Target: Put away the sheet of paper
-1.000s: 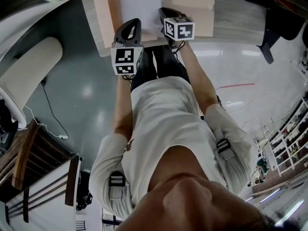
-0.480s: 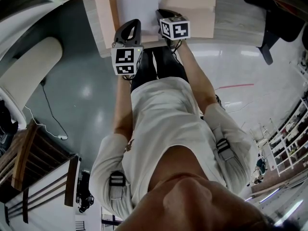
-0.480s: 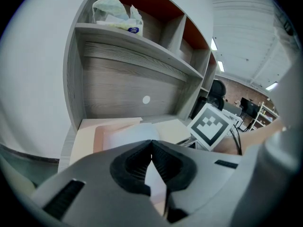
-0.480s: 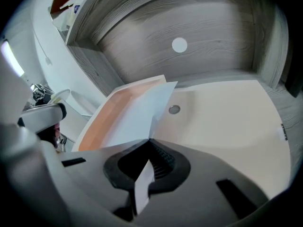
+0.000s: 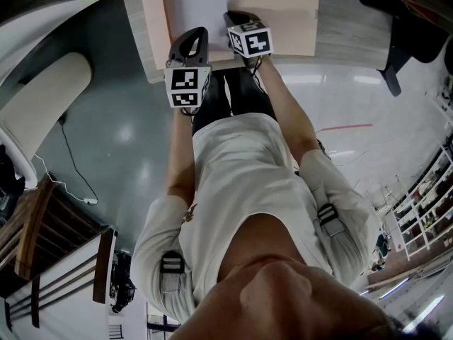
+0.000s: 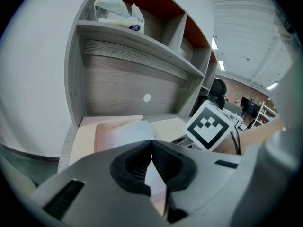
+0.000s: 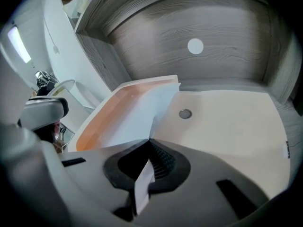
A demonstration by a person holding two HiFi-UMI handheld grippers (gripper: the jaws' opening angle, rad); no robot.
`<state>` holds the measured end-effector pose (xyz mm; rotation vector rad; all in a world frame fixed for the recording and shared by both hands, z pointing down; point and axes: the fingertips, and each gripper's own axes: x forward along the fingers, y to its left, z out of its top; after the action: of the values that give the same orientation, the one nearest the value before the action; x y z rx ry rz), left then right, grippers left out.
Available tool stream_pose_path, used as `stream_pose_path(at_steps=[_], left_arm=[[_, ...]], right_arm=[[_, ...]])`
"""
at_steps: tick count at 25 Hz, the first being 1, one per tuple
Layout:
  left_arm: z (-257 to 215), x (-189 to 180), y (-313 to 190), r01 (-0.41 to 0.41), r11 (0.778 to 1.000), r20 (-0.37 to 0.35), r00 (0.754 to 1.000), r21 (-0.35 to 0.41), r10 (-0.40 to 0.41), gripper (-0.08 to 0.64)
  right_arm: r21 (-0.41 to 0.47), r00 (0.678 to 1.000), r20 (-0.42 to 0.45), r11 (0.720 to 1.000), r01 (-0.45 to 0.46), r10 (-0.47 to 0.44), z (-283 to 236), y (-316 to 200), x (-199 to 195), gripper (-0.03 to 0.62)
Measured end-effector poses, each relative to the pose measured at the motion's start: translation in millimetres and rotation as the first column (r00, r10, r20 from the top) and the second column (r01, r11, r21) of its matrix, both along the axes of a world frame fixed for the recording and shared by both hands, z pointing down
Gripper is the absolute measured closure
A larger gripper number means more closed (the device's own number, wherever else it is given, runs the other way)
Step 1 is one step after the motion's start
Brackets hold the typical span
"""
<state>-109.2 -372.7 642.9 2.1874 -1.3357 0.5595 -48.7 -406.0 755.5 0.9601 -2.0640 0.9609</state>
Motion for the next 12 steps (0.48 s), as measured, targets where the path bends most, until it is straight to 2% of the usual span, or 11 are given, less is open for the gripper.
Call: stream_pose_path(at_steps=[12], left_arm=[[-0.1, 2.5, 0.3, -0.024, 1.0, 0.003, 1.0, -0.008, 0.024, 0.538]], right_arm=[[0.05, 0.995, -0.054, 0.995, 0.09, -0.087, 3.0, 2.7, -7.1, 0.562]])
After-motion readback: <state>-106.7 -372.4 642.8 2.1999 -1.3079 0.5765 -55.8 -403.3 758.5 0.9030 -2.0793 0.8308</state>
